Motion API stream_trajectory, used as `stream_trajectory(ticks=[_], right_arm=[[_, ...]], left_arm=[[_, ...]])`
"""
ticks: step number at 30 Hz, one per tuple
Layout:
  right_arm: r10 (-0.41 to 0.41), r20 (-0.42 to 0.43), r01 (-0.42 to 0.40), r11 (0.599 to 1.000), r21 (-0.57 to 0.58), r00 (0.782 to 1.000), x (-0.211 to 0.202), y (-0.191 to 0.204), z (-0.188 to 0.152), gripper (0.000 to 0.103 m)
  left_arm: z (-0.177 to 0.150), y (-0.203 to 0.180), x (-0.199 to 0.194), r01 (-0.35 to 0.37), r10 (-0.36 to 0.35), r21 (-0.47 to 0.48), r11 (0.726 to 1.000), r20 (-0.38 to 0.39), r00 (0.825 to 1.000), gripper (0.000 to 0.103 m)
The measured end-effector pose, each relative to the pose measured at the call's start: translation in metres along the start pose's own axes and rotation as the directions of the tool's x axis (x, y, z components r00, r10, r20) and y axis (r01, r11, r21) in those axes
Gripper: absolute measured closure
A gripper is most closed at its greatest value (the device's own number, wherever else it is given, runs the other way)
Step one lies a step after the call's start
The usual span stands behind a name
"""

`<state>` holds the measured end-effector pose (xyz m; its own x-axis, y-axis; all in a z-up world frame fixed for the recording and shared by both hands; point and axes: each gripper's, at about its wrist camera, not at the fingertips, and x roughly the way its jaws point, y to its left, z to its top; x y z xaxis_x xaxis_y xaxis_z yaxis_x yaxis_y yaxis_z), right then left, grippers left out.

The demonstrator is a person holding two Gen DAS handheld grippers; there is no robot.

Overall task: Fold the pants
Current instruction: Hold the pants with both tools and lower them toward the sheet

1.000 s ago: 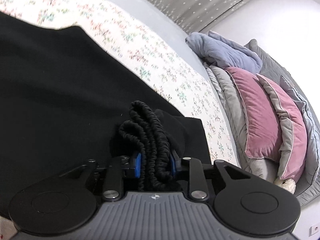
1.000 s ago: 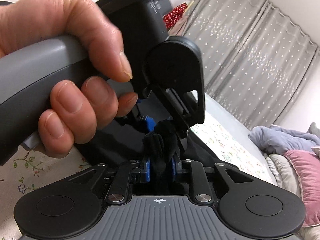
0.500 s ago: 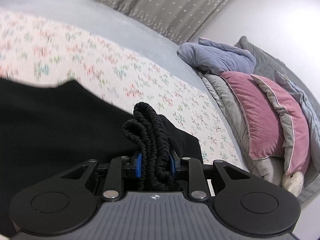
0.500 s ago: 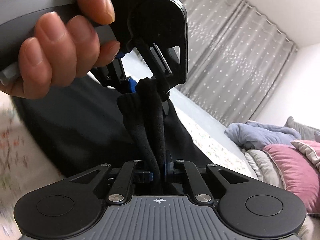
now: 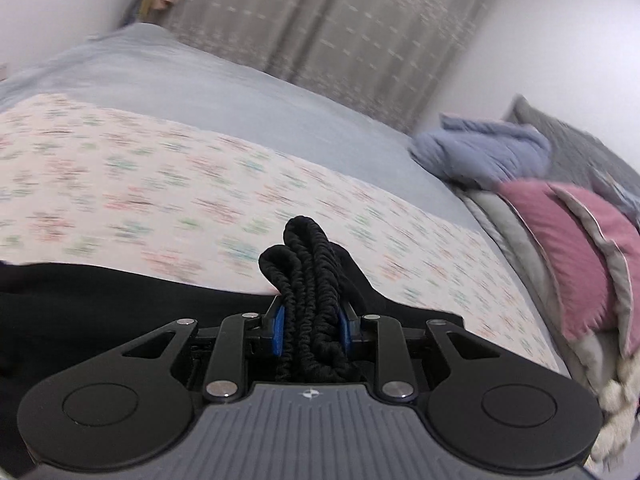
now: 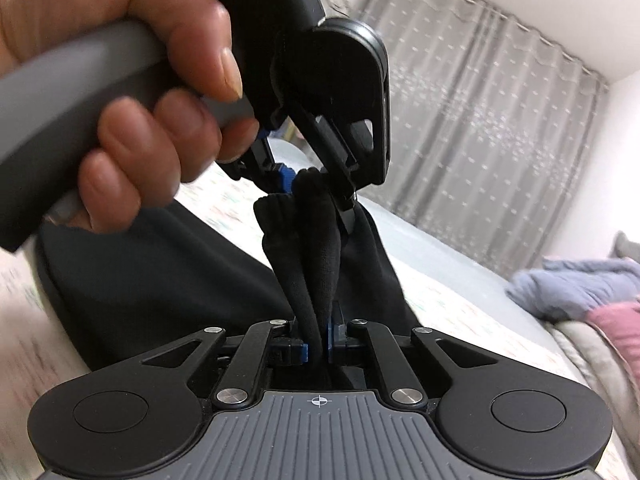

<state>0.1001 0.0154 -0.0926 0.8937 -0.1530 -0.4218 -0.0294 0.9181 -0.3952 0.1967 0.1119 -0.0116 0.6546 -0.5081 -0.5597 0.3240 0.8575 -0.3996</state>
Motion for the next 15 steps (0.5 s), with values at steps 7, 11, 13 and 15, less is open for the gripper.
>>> stream_trajectory(ticks=[7,11,13,15], right_arm=[[0.108,0.014,-0.108,0.993,-0.043,0.994,0.025,0.075,0.025,0.097],[0.151,-0.01,-0.151,0.987,-0.056,0.988,0.031,0.093,0.027,0.097],[0.163,-0.017,-0.164,0.984,-0.065,0.986,0.031,0.097,0.031,0.097],[0.176,-0.016,-0.176,0.982,-0.072,0.984,0.033,0.096,0.034,0.097]], left_arm=[[0.0,0.07,-0.01,-0.079,0.079,-0.048,0.996,0.003,0.997,0.072],[0.001,0.081,-0.013,-0.116,0.116,-0.04,0.993,0.013,0.993,0.072],[0.003,0.086,-0.019,-0.119,0.12,-0.043,0.992,0.025,0.992,0.072],[0.006,0.093,-0.027,-0.12,0.122,-0.062,0.991,0.032,0.992,0.072]])
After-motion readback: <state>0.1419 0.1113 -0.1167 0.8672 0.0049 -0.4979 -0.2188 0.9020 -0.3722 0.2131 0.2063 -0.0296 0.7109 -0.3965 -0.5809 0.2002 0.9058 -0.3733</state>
